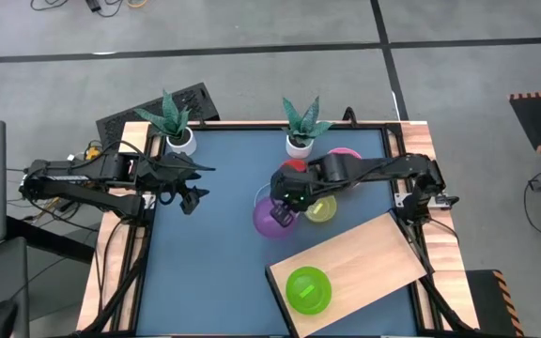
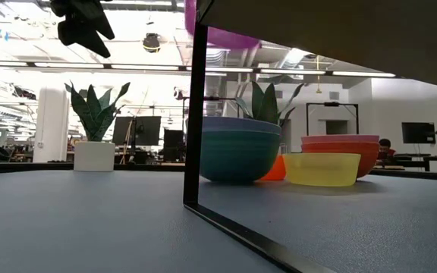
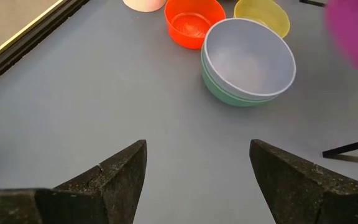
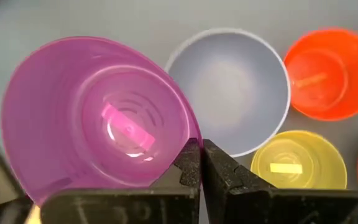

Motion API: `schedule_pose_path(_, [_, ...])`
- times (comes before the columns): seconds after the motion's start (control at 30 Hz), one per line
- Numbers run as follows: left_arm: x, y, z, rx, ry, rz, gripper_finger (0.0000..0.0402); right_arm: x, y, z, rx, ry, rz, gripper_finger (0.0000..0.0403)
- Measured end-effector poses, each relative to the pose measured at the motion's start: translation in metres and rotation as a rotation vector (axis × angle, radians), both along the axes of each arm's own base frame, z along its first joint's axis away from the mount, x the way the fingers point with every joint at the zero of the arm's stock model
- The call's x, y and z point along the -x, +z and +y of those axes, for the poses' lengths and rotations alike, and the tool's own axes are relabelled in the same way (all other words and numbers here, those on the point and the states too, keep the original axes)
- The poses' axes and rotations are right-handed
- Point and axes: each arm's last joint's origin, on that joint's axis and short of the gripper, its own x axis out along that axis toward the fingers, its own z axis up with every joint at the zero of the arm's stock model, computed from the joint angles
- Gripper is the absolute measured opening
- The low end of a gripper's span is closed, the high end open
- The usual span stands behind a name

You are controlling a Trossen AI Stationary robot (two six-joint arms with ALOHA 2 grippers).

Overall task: Place and stack bowls onto a shelf
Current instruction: Stack the purple bowl on top of the green bowl on the shelf

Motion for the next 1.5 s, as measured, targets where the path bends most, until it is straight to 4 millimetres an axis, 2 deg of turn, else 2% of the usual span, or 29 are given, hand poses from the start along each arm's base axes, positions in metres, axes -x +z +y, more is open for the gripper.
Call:
schedule_pose_path(0.17, [0.0,0.0,0.0,-0.002,0.016,-0.004,0.0269,0.011,0.037,0.0,-0.014,0.009,-0.062,0.0022])
schedule_pose_path(0.33, [0.0,0.0,0.001,0.031,0.057,-0.018,0.0269,0.023,0.078,0.0,-0.032,0.014,-0.211,0.0022])
schedule_pose_path(0.5, [-0.001,0.001,0.001,0.052,0.078,-0.04,0.0269,0.038,0.098,0.026,-0.078,0.065,-0.298,0.0022])
schedule_pose_path(0.63, [-0.001,0.001,0.001,0.054,0.077,-0.044,0.0269,0.054,0.1,0.065,-0.121,0.082,-0.295,0.0022])
schedule_pose_path(0.83, [-0.001,0.001,0.0,0.074,0.09,-0.05,0.0269,0.078,0.091,0.129,-0.155,0.038,-0.271,0.0022])
schedule_pose_path(1.1, [-0.001,0.001,0.0,0.09,0.078,-0.05,0.0269,0.115,0.072,0.178,-0.162,-0.111,-0.16,0.0022])
schedule_pose_path(1.23, [-0.002,0.002,0.002,0.042,0.049,-0.047,0.0269,0.121,0.067,0.189,-0.194,-0.13,-0.144,0.0022])
schedule_pose_path(1.5, [-0.003,0.003,0.002,0.007,0.014,-0.045,0.0269,0.122,0.064,0.195,-0.222,-0.141,-0.115,0.0022])
